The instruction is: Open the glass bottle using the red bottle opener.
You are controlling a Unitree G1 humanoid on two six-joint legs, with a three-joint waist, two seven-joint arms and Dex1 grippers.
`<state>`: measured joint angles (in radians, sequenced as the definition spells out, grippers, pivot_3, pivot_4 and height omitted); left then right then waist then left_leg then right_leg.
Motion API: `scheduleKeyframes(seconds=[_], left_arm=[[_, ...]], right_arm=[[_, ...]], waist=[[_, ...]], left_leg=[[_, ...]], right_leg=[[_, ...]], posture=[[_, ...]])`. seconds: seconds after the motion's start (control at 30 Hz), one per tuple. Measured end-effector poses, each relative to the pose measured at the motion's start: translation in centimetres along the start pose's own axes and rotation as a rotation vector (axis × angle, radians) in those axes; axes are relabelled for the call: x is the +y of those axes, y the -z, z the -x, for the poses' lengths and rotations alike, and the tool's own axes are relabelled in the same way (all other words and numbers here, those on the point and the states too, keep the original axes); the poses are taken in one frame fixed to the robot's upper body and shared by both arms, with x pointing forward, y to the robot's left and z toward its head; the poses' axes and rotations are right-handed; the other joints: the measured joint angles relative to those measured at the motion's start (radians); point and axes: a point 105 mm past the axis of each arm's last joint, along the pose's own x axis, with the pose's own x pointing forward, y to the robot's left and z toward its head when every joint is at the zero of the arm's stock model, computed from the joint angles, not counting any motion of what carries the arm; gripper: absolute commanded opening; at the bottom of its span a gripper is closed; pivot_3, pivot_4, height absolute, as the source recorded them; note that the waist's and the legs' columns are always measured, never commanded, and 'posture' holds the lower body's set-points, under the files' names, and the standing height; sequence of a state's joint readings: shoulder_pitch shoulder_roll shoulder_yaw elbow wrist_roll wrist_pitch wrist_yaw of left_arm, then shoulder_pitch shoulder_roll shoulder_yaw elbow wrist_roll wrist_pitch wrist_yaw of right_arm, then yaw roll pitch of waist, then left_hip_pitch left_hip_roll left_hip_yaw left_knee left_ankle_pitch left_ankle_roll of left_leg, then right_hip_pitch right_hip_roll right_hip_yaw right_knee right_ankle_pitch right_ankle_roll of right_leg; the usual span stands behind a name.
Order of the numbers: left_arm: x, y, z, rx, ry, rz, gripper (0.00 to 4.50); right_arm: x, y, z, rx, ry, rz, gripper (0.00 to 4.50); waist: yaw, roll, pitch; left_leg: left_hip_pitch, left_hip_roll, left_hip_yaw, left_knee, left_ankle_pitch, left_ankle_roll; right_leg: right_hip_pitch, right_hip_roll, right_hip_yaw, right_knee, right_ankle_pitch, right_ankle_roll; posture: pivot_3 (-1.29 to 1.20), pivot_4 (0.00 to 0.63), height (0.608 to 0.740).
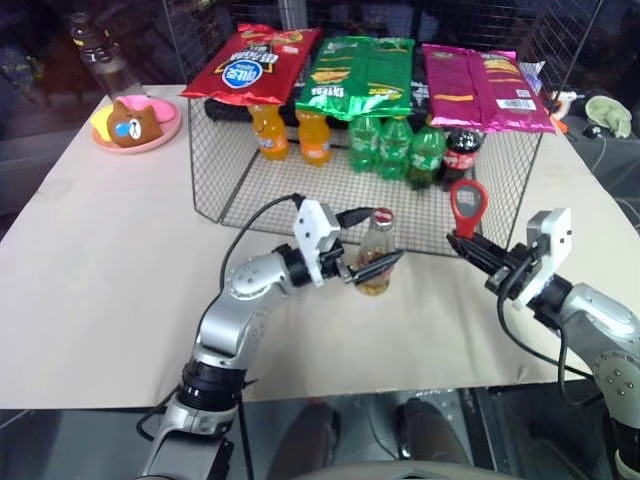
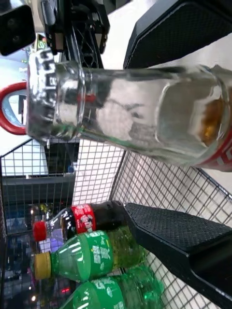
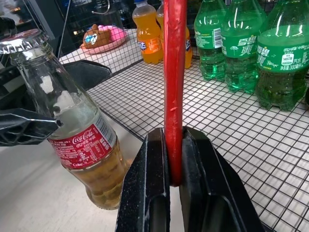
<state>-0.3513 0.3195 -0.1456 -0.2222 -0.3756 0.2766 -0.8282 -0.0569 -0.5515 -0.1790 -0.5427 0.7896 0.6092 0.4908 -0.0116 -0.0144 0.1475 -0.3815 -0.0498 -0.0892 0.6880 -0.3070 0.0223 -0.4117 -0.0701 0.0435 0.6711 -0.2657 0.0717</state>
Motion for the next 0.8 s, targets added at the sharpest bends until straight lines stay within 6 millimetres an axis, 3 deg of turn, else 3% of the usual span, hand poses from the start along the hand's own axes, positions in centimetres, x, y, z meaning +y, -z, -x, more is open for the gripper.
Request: scheduleKeyframes(seconds=[0.1,0.13,0.2,0.3,0.4,0.57,0.67,0.8], left_arm=[[-0.1,0.0,0.0,0.004,0.007,-0.002,3.47],[-0.1,0.0,0.0,0.004,0.011,-0.001,2.86],[-0.2,-0.1,0.0,-0.001,0.019,-0.001,2.16],[-0.3,-0.2,-0.2,-0.003,0.034,-0.005,2.1],[-0.4,-0.2,-0.3,-0.002,0.039,-0.007,2.1],[-0.5,-0.2,-0.4,-0.002,0.044,-0.006,2.1],[-0.5,-0.2,-0.4,-0.002,0.045,-0.005,2.1],[-0.5,-0.2,-0.3,0.0,0.043,-0.005,2.1]], right_arm=[[-0.1,-0.1,0.0,0.001,0.002,0.009,0.0],[-0.2,-0.2,-0.1,0.006,0.006,0.025,0.0],[-0.4,-0.3,0.0,0.017,0.015,0.055,0.0],[-0.8,-0.9,-0.6,0.024,0.046,0.18,0.0],[-0.5,-1.2,-2.1,0.029,0.083,0.455,0.0],[0.2,0.5,-3.6,0.041,0.098,0.746,0.0],[0.7,1.1,-4.1,0.016,0.093,0.847,0.0],[1.4,0.5,-4.3,-0.052,0.109,0.979,0.0]], waist=[[0.0,0.0,0.0],[0.0,0.0,0.0],[0.0,0.0,0.0],[-0.001,0.0,0.0],[-0.002,0.0,0.0],[0.001,0.0,0.0],[0.001,0.0,0.0],[0.001,0.0,0.0]], left_leg=[[0.0,0.0,0.0,0.0,0.0,0.0],[0.0,0.0,0.0,0.0,0.0,0.0],[0.0,0.0,0.0,0.0,0.0,0.0],[0.0,0.0,0.0,0.0,0.0,0.0],[0.001,0.0,0.0,0.0,0.0,0.0],[0.0,-0.001,0.001,0.0,0.0,0.0],[0.0,-0.001,0.0,0.0,0.0,0.0],[0.001,0.0,0.0,0.0,0.0,0.0]], right_leg=[[0.0,0.0,0.0,0.0,0.0,0.0],[0.0,0.0,0.0,0.0,0.0,0.0],[0.0,0.0,0.0,0.0,0.0,0.0],[0.0,0.0,0.0,0.0,0.0,0.0],[0.0,0.001,0.0,0.0,0.0,0.0],[0.0,0.0,0.0,0.0,0.0,0.0],[0.0,0.0,0.0,0.0,0.0,0.0],[0.0,0.0,0.0,0.0,0.0,0.0]], posture=[[0.0,0.15,0.74],[0.0,0.15,0.74],[0.0,0.15,0.74],[0.0,0.15,0.74],[0.0,0.15,0.74],[0.0,0.15,0.74],[0.0,0.15,0.74],[0.0,0.15,0.74]])
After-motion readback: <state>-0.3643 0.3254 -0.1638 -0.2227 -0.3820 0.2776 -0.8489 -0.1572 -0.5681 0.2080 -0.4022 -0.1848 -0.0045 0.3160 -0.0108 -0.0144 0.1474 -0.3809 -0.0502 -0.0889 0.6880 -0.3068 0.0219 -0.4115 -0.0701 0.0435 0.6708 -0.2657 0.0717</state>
